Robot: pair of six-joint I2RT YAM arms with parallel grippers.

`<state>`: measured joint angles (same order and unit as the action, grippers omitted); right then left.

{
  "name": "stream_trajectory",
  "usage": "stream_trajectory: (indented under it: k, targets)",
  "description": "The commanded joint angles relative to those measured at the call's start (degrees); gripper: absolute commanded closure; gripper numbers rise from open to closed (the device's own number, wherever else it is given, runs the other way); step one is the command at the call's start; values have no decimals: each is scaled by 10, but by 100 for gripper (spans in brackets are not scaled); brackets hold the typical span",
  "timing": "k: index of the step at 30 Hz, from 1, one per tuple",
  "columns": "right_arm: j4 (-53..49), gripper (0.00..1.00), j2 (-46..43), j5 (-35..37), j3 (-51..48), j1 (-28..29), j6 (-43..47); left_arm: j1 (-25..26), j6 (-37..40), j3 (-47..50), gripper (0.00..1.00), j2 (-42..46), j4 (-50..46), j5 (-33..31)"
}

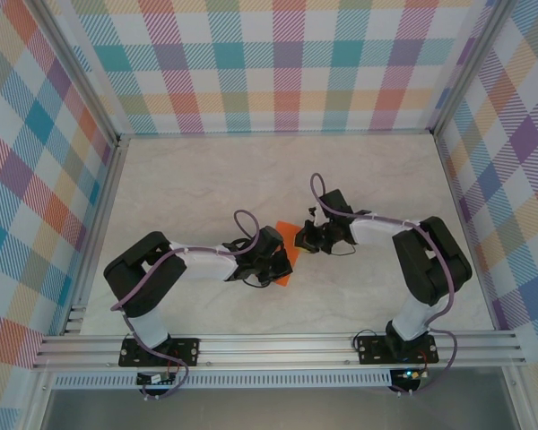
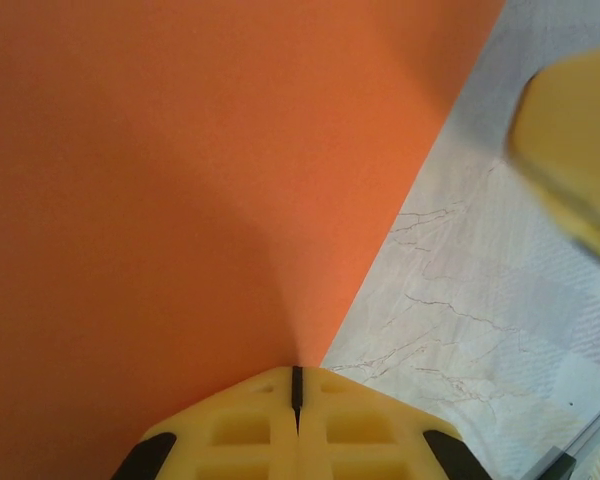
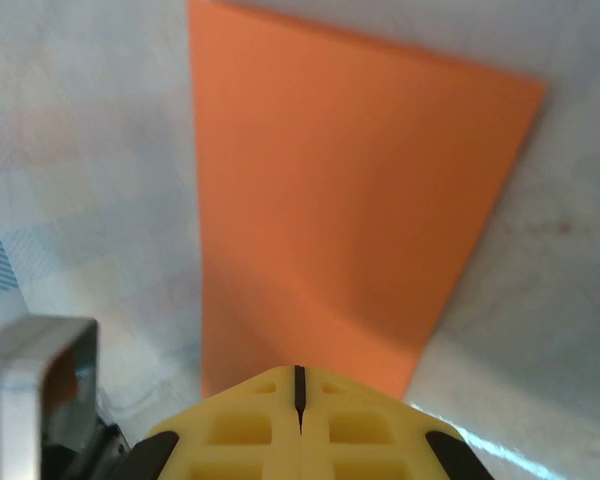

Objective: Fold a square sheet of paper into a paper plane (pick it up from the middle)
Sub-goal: Fold the square sheet of paper in half at the center of the table.

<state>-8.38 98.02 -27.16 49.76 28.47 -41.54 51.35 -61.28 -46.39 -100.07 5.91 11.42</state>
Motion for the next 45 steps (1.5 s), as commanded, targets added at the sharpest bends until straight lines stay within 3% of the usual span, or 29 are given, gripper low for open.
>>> stream_trajectory:
  k: [1, 7, 17, 33, 45]
  targets:
    - [-5, 100, 14, -43, -9, 10, 17, 6, 9, 3, 100, -24, -59, -15]
    - [-7, 100, 42, -51, -11, 23, 24, 6, 9, 2, 100, -24, -61, -15]
    - [-16, 100, 74, 11, 14, 14, 47, 6, 10, 11, 100, -21, -69, -11]
    - [92, 100, 105, 9, 32, -59, 88, 7, 11, 33, 100, -23, -72, 1]
    - [77, 100, 126, 25, 76, -92, 101, 7, 12, 33, 100, -26, -74, 4]
